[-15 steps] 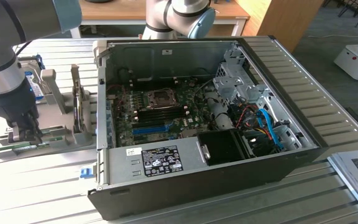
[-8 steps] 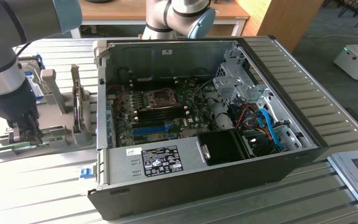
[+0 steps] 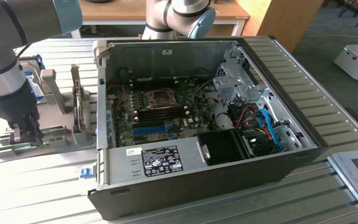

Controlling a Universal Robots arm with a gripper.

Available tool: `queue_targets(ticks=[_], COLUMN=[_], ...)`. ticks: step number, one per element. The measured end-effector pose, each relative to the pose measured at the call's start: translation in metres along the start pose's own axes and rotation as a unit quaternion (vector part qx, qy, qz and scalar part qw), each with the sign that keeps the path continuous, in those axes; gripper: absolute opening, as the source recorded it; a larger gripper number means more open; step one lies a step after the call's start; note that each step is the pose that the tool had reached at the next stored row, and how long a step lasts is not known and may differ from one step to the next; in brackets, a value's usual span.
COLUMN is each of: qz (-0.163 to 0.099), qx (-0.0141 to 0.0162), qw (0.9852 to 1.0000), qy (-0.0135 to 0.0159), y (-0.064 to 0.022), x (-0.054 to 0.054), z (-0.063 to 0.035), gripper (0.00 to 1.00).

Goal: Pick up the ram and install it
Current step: 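Pick up the ram and move it above insertion slot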

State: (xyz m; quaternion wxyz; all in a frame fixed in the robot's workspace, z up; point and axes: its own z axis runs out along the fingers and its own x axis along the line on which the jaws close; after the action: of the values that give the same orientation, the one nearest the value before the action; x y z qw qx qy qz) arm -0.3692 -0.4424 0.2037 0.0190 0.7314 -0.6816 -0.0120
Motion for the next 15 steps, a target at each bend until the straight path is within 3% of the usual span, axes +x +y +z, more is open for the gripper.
queue_targets(ticks=[15], qz=[0.000], qx=[0.0001], qw=[1.0000], qy=[-0.0001], y=[-0.0002], x=[-0.0015], z=[0.0008], gripper=[0.25])
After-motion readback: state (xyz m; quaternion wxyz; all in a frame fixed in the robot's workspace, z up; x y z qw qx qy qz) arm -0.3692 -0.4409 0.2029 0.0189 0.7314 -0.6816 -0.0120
